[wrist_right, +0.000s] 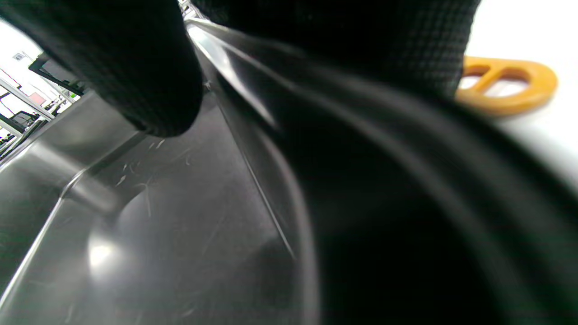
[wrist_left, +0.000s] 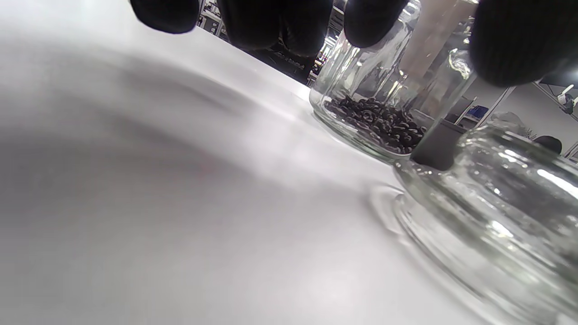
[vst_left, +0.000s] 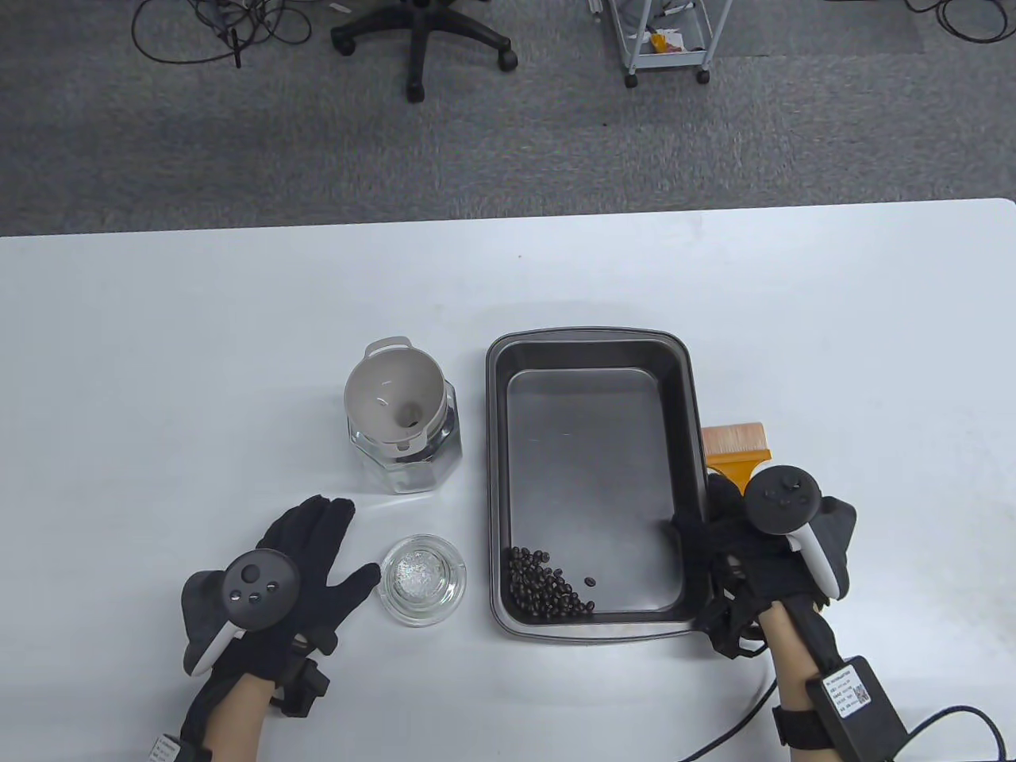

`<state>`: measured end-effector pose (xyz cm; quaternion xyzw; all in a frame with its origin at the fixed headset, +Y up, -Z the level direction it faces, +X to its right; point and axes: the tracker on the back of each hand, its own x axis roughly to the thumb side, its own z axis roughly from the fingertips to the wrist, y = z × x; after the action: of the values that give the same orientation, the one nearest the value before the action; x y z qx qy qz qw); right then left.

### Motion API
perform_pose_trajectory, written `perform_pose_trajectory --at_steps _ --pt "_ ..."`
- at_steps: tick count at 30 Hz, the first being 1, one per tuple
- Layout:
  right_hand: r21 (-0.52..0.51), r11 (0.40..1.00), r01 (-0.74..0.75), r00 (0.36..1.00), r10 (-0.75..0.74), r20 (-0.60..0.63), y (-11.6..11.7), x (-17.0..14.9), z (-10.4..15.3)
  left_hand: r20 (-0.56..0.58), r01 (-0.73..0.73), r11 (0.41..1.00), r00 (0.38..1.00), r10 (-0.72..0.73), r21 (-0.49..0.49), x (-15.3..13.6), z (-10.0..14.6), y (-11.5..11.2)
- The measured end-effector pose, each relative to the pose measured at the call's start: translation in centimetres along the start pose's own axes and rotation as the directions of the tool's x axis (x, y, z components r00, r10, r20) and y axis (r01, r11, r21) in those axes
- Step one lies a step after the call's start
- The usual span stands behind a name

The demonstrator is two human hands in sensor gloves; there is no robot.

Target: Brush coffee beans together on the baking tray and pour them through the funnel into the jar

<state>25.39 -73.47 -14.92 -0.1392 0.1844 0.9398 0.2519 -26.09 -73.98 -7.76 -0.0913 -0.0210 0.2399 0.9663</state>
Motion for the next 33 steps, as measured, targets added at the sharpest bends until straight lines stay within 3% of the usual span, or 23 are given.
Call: perform_pose_trajectory --at_steps 20,33 --pt "0.077 0.996 0.041 0.999 -0.039 -0.026 0.7 0.6 -0.4 0.001 -0.007 1.000 1.000 0.007 -0.001 -0.1 0.0 0.0" --pt "0.053 0.995 0.086 0.996 -0.086 0.004 -0.8 0.5 -0.2 0.027 -0.038 0.999 0.999 0.038 0.006 0.0 0.2 0.2"
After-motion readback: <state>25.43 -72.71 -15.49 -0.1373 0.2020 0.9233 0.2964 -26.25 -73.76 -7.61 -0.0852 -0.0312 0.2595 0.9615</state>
